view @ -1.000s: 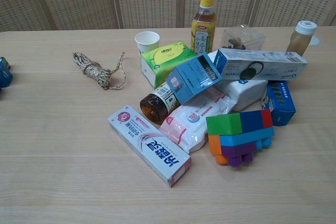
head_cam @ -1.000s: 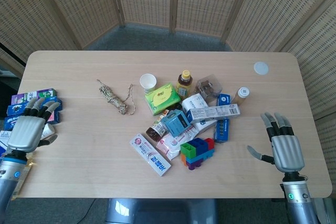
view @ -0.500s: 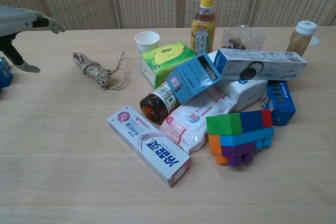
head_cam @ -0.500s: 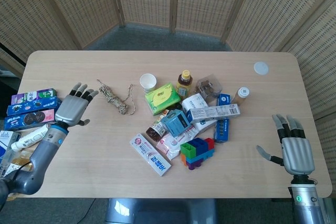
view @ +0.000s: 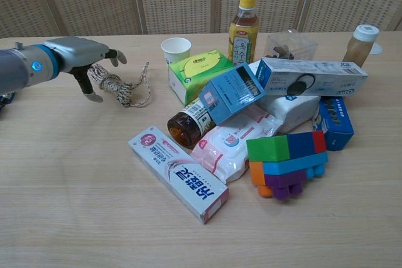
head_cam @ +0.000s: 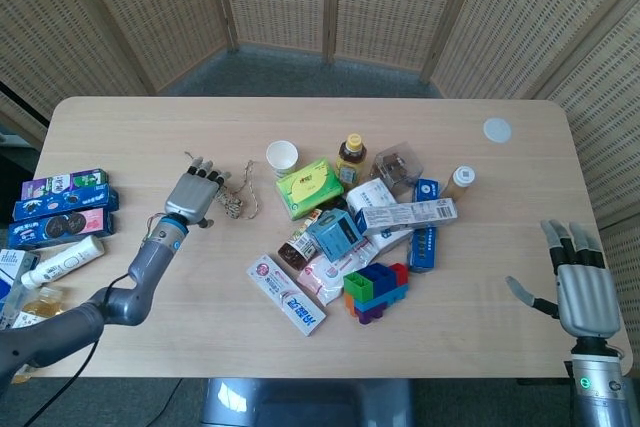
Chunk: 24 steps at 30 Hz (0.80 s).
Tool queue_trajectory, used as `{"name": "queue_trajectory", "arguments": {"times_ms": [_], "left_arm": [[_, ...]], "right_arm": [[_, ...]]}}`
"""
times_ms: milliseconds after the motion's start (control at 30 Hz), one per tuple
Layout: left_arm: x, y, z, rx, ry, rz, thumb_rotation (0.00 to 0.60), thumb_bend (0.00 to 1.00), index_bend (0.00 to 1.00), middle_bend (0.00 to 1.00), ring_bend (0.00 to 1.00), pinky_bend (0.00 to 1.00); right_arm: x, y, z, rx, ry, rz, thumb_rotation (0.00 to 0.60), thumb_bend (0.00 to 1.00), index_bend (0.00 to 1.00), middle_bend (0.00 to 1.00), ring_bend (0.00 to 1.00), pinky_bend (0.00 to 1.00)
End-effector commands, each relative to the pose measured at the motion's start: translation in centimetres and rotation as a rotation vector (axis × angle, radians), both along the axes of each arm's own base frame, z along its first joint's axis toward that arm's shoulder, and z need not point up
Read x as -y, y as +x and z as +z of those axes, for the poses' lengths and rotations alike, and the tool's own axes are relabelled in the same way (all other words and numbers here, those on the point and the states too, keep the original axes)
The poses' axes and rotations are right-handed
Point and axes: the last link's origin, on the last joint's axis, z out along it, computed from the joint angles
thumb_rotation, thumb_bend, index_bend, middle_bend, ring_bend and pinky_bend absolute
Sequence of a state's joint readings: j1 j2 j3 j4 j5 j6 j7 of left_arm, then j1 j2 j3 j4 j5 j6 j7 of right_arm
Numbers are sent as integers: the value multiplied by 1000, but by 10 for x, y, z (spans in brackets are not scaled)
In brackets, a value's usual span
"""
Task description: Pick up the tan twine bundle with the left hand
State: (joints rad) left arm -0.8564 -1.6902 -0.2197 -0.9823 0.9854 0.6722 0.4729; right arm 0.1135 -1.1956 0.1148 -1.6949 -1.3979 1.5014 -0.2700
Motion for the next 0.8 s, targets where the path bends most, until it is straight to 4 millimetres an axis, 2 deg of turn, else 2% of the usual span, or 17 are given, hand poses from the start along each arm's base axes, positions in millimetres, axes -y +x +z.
{"name": "queue_trajectory", "arguments": {"times_ms": [33,100,267,367,467,600,667,800], "left_arm": [[-8,12,-19,11,-21,14,600,225,151,228,116,0],[-11,15,-24,17,-14,15,600,225,169,265,158,0],[-16,17,-33,9,-13,19,600,224,300,375,291,34],[-17,20,-38,28,-1,23,600,225,412,474,397,140],[-16,22,-39,24,23,-5,600,241,552,636,557,313],[-13,18,-38,23,49,-20,600,273,687,774,704,502],[-12,16,-35,42,69,-21,600,277,729,817,749,558],[-10,12,-23,102,101,-18,600,277,756,850,786,603]], "right_arm": [[-1,-1,2,-4,-3,-5,0,193,0,112,0,0],[-1,-1,3,-6,-7,-9,0,193,0,112,0,0],[-2,-1,5,-7,-13,-14,0,193,0,113,0,0],[-3,0,5,-6,-15,-14,0,193,0,113,0,0],[-3,1,6,-3,-20,-16,0,193,0,112,0,0],[-3,2,7,3,-23,-13,0,192,0,113,0,0],[-2,3,7,7,-21,-9,0,192,0,112,0,0],[-1,4,5,11,-18,-4,0,194,0,112,0,0]]}}
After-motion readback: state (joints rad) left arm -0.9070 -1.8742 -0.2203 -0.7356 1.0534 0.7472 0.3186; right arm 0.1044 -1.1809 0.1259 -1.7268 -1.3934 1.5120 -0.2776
